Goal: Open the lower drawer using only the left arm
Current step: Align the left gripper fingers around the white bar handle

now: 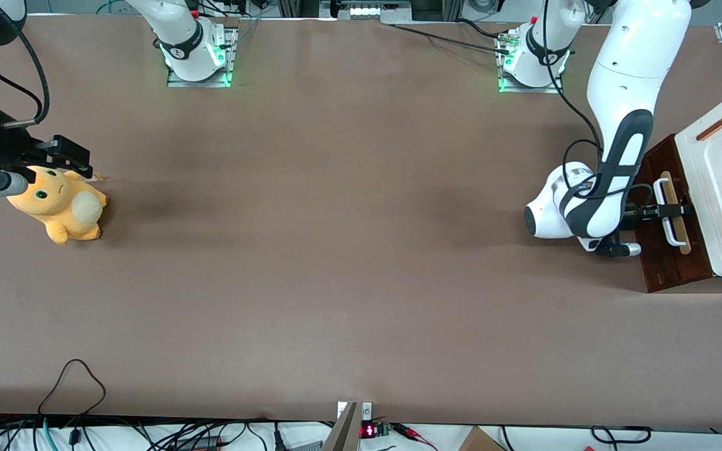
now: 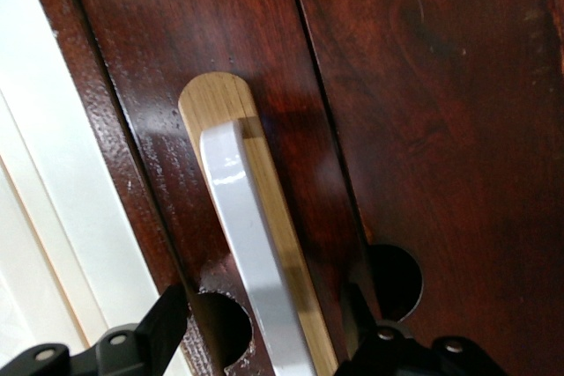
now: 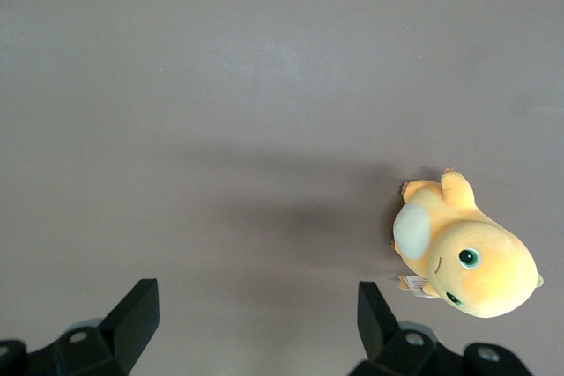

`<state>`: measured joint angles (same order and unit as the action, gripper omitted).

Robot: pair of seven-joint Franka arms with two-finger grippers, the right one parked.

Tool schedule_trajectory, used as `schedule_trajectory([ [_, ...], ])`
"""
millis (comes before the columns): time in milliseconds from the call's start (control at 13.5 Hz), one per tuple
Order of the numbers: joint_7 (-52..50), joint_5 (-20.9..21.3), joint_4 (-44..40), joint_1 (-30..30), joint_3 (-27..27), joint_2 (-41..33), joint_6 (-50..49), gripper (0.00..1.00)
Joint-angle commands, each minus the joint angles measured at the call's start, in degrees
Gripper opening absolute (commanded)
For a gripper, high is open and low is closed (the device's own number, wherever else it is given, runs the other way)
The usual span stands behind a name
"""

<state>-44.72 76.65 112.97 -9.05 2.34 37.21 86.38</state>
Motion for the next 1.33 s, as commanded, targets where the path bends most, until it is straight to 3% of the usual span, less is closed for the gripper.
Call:
schedule_trajectory([
  [0,-0.54,1.48,-0.82,0.17,-0.15,0.5,0.02,0.76],
  [738,-1.07,0.95,-0.82,-0.44,-0.23,0.94,0.02,0.71],
  [1255,-3.0,0.95,-0.82,-0.18,-0.23,1.2,-0.51,0.5],
])
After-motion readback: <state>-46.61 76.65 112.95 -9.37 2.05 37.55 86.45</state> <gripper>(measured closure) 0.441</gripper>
